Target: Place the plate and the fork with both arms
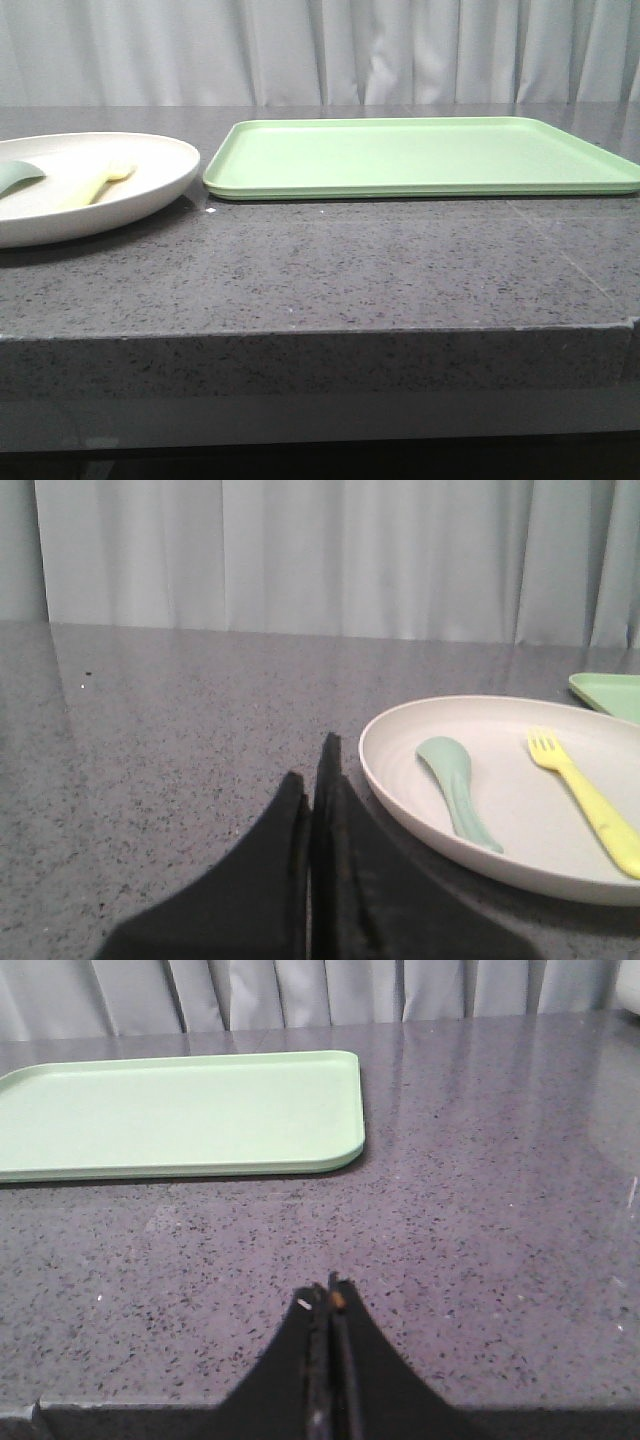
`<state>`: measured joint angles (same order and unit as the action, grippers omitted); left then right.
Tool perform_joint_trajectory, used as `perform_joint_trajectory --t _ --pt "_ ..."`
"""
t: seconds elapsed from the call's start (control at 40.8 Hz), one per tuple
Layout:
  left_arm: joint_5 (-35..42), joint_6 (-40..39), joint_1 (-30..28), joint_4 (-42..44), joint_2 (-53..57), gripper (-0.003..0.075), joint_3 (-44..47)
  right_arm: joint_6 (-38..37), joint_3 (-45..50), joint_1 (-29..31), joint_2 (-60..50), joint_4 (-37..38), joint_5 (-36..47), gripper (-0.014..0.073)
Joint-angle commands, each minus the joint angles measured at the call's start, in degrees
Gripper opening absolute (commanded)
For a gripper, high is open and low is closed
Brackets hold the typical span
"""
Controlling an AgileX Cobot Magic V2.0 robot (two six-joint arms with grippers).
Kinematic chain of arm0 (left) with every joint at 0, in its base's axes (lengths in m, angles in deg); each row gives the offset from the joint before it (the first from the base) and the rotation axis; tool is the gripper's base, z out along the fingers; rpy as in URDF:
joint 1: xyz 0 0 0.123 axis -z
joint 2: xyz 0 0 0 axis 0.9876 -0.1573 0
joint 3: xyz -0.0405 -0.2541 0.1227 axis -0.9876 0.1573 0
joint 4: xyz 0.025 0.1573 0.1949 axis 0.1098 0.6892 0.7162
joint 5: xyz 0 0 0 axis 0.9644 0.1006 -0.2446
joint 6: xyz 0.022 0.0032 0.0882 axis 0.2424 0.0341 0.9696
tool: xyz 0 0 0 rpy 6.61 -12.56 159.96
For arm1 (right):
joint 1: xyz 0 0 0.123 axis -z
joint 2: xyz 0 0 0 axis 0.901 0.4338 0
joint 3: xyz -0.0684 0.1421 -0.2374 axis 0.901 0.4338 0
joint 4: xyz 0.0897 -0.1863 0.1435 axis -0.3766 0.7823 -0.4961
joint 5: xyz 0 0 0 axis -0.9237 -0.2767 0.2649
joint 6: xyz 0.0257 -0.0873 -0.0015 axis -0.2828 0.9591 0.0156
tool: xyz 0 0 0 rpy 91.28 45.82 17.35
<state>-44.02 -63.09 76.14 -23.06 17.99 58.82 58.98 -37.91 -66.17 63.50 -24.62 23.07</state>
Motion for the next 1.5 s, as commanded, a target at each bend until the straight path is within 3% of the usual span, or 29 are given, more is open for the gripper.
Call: perform_joint_trajectory --t 0.0,0.294,0.392,0.466,0.564,0.711,0.98,1.152,1.348,1.471 --pt "7.11 0.01 -0.03 -0.50 1.20 -0.0018 0.11 0.56 -0.68 0.43 -0.92 -1.85 5.42 -0.0116" --pt "17.05 0.01 -0.03 -0.87 1.20 -0.0018 -0.16 0.56 -8.85 0.43 -0.92 -2.91 5.16 -0.0116" --pt "17.47 -0.09 -0.03 -7.07 1.20 -0.0018 -1.34 0.56 -12.08 0.43 -0.92 -2.91 5.04 -0.0116" --pt "16.24 -0.09 -0.03 -11.91 1.20 -0.0018 -3.21 0.56 -14.31 0.43 -0.57 -2.68 4.66 -0.0116" --pt "12.41 0.01 -0.03 -12.08 0.53 -0.0018 -7.20 0.56 -17.34 0.43 0.46 -2.68 2.46 -0.0116" --pt "6.72 0.01 -0.03 -7.97 -3.33 -0.0018 -14.21 0.56 -22.60 0.43 5.67 -1.15 -1.41 -0.0108" --pt "-6.15 0.01 -0.03 -0.19 -20.92 -0.0018 -30.06 0.56 -36.63 0.43 24.00 -1.04 -8.66 -0.0108" --pt "-7.48 0.01 -0.03 -0.19 -29.04 -0.0018 -35.36 0.56 -41.38 0.43 32.66 -1.04 -10.28 -0.0108" --pt "-6.33 0.01 -0.03 -0.19 -30.95 -0.0018 -35.63 0.56 -41.73 0.43 34.46 -0.63 -8.52 -0.0101" --pt "-6.05 0.01 -0.03 -0.19 -30.95 -0.0014 -35.30 0.56 -41.73 0.43 34.46 2.12 -8.65 -0.0027"
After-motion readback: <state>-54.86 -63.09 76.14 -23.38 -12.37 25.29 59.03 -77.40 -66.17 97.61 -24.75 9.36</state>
